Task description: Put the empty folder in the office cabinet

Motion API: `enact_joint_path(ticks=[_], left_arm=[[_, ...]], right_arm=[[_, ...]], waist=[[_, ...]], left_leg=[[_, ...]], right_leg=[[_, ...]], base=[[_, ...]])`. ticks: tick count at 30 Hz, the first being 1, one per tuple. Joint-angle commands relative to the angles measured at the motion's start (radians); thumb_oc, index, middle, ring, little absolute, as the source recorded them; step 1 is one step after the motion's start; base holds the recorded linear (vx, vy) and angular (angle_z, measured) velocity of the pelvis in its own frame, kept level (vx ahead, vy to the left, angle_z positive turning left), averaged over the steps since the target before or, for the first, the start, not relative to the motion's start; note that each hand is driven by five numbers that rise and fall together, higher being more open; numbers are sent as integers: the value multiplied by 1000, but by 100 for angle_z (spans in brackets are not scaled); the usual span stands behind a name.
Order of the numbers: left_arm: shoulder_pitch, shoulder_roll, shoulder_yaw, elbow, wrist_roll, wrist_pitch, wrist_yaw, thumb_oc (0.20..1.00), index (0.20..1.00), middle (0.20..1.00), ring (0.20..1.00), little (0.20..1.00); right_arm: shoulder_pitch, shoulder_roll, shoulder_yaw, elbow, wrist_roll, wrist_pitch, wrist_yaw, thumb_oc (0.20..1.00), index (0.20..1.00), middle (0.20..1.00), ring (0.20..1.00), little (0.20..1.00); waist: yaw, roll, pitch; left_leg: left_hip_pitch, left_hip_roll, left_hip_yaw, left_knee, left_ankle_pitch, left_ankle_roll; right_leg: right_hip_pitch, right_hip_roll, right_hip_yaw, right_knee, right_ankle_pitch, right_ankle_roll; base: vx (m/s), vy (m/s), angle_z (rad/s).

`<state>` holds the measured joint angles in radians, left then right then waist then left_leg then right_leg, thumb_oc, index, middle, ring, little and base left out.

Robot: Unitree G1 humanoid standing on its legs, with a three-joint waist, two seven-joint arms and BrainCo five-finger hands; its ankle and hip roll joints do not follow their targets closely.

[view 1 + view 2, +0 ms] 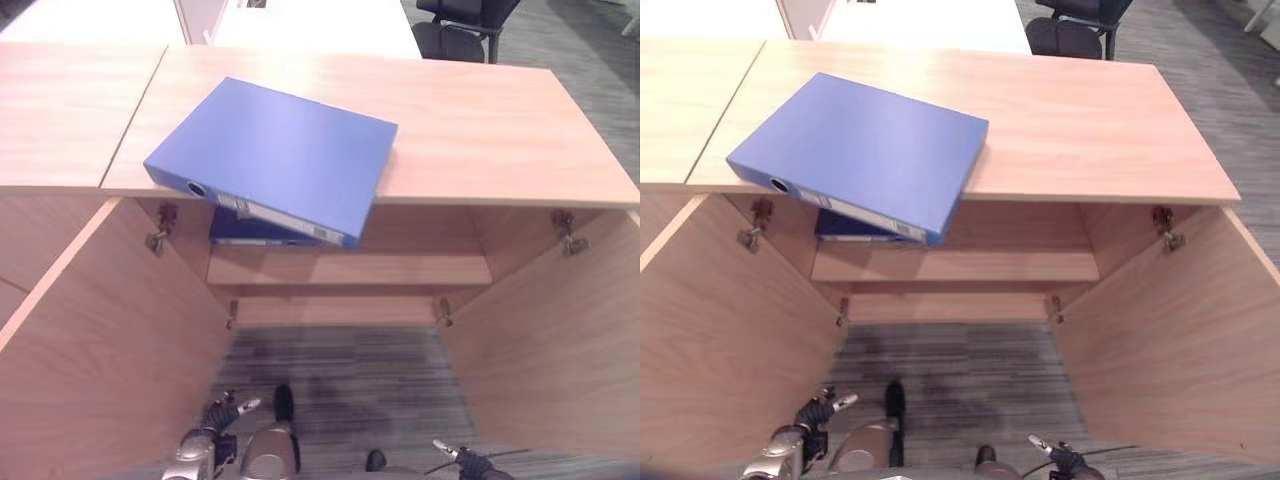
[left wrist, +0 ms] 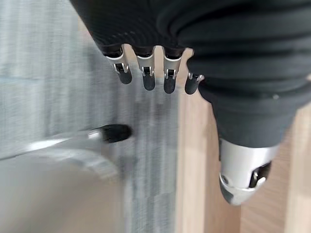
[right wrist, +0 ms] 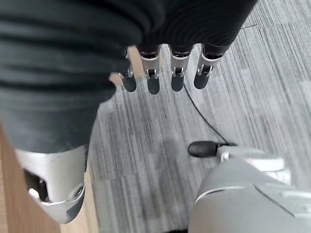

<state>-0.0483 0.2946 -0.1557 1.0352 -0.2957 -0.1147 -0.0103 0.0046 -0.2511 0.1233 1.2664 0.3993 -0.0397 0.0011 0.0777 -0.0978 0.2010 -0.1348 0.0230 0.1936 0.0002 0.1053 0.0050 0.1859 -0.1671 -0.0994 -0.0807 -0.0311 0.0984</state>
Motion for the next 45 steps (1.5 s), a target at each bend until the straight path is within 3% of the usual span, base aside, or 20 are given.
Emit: enact_joint_path(ticks=[1, 3, 4, 5, 6, 8, 10, 12, 13, 14, 15, 17, 19, 22, 26, 38, 42, 43, 45], left_arm=[[13, -12, -28, -73, 40, -24, 0, 1000, 1000, 1000, 1000, 1000], [-2, 1, -29, -103, 31, -27, 6, 1000, 1000, 1000, 1000, 1000], [-12, 10, -22, -126, 23, -27, 9, 1000, 1000, 1000, 1000, 1000], [-12, 10, -22, -126, 23, -27, 9, 1000, 1000, 1000, 1000, 1000], [-21, 14, -19, -126, 21, -29, 14, 1000, 1000, 1000, 1000, 1000], [-26, 17, -16, -129, 19, -30, 16, 1000, 1000, 1000, 1000, 1000], [-37, 22, -8, -126, 13, -33, 22, 1000, 1000, 1000, 1000, 1000], [-47, 25, -7, -120, 1, -37, 25, 1000, 1000, 1000, 1000, 1000], [-47, 25, -7, -120, 1, -37, 25, 1000, 1000, 1000, 1000, 1000], [-51, 24, -14, -113, 2, -39, 27, 1000, 1000, 1000, 1000, 1000], [-52, 24, -14, -113, 2, -39, 27, 1000, 1000, 1000, 1000, 1000], [-48, 19, -18, -117, 8, -45, 27, 1000, 1000, 1000, 1000, 1000], [-41, 19, -14, -119, 9, -43, 24, 1000, 1000, 1000, 1000, 1000], [-33, 19, -12, -113, 7, -43, 23, 1000, 1000, 1000, 1000, 1000], [-21, 1, 0, -100, -7, -41, 26, 1000, 1000, 1000, 1000, 1000], [4, -25, -8, -130, -3, -39, 26, 1000, 1000, 1000, 1000, 1000], [7, -25, -10, -174, -4, -40, 34, 1000, 1000, 1000, 1000, 1000], [7, -24, -9, -187, -9, -40, 35, 1000, 1000, 1000, 1000, 1000], [15, -21, -8, -222, -11, -38, 26, 1000, 1000, 1000, 1000, 1000]], right_arm=[[-24, -65, -8, -16, -32, -4, -6, 1000, 1000, 1000, 1000, 1000], [-38, -60, -18, -21, -17, -6, -9, 1000, 1000, 1000, 1000, 1000], [-64, -56, -23, -25, -15, -6, -10, 1000, 1000, 1000, 1000, 1000], [-64, -56, -23, -25, -15, -6, -10, 1000, 1000, 1000, 1000, 1000], [-70, -49, -24, -36, -14, -7, -8, 1000, 1000, 1000, 1000, 1000], [-71, -43, -22, -44, -15, -8, -8, 1000, 1000, 1000, 1000, 1000], [-69, -35, -17, -51, -25, -10, -10, 1000, 1000, 1000, 1000, 1000], [-65, -36, -13, -57, -41, -13, -13, 1000, 1000, 1000, 1000, 1000], [-65, -36, -13, -57, -41, -13, -13, 1000, 1000, 1000, 1000, 1000], [-66, -40, -12, -53, -42, -10, -12, 1000, 1000, 1000, 1000, 1000], [-67, -41, -13, -53, -42, -9, -12, 1000, 1000, 1000, 1000, 1000], [-52, -41, -15, -50, -38, -9, -10, 1000, 1000, 1000, 1000, 1000], [-45, -48, -20, -41, -35, -5, -10, 1000, 1000, 1000, 1000, 1000], [-39, -50, -19, -41, -41, -3, -8, 1000, 1000, 1000, 1000, 1000], [-33, -61, -10, -37, -49, -6, -7, 1000, 1000, 1000, 1000, 1000], [-8, -98, 3, -30, -56, -18, -3, 1000, 1000, 1000, 1000, 1000], [-9, -116, -1, -26, -63, -18, -8, 1000, 1000, 1000, 1000, 1000], [-11, -120, 0, -24, -64, -16, -10, 1000, 1000, 1000, 1000, 1000], [-18, -126, -3, -23, -56, -15, -8, 1000, 1000, 1000, 1000, 1000]], waist=[[24, 42, -12], [17, 39, -11], [13, 55, -4], [13, 55, -4], [0, 73, 6], [-3, 77, 14], [5, 81, 14], [3, 96, 17], [2, 97, 17], [-15, 83, 22], [-14, 85, 20], [-23, 73, 13], [-20, 73, 3], [-16, 73, -4], [-9, 79, -3], [-6, 122, 30], [-1, 130, 52], [-4, 126, 57], [-10, 102, 58]], left_leg=[[-86, 94, -23, 45, 23, -76], [-73, 67, -6, 36, 2, -51], [-40, 51, 10, -14, -11, -22], [-40, 51, 11, -15, -11, -22], [-9, 51, 7, -32, -20, -16], [15, 46, 6, -42, -26, -17], [42, 50, 7, -45, -45, -27], [58, 79, -10, -34, -67, -53], [58, 79, -11, -34, -67, -53], [57, 63, -33, -7, -78, -59], [52, 64, -33, -5, -77, -59], [50, 43, -43, 1, -80, -55], [50, 52, -59, -3, -73, -65], [56, 64, -65, -6, -70, -75], [70, 104, -83, -15, -34, -112], [75, 215, -128, 5, 60, -198], [42, 242, -133, 44, 98, -211], [32, 243, -121, 67, 89, -202], [49, 198, -112, 164, -10, -175]], right_leg=[[17, 54, -1, 160, -159, 53], [-40, 41, -3, 250, -120, 86], [-127, 29, -17, 392, -30, 145], [-128, 28, -16, 393, -30, 145], [-162, 31, -32, 481, 6, 163], [-173, 19, -48, 499, 19, 163], [-176, -53, -126, 442, 15, 156], [-185, -121, -210, 325, -29, 101], [-184, -121, -210, 325, -29, 101], [-170, -119, -141, 241, -24, 106], [-172, -116, -141, 236, -18, 106], [-162, -88, -40, 211, -11, 122], [-151, -80, 11, 188, -2, 125], [-127, -78, -17, 151, -11, 118], [-60, -32, -64, 70, -38, 95], [47, 80, -124, -4, -86, 25], [55, 85, -154, -7, -92, 13], [50, 81, -166, -7, -87, 8], [29, 68, -176, 1, -73, -6]], base=[[218, 268, -24], [158, 309, -18], [43, 217, -12], [43, 244, -19], [61, 102, -7], [73, 54, 21], [142, -43, 20], [170, -148, 5], [171, -179, 3], [75, -74, 12], [111, -97, 28], [57, -74, 59], [52, -212, 62], [30, -179, -8], [0, -183, 8], [-36, -175, 10], [-97, -111, 17], [-215, -139, 27], [-225, -187, 28]])
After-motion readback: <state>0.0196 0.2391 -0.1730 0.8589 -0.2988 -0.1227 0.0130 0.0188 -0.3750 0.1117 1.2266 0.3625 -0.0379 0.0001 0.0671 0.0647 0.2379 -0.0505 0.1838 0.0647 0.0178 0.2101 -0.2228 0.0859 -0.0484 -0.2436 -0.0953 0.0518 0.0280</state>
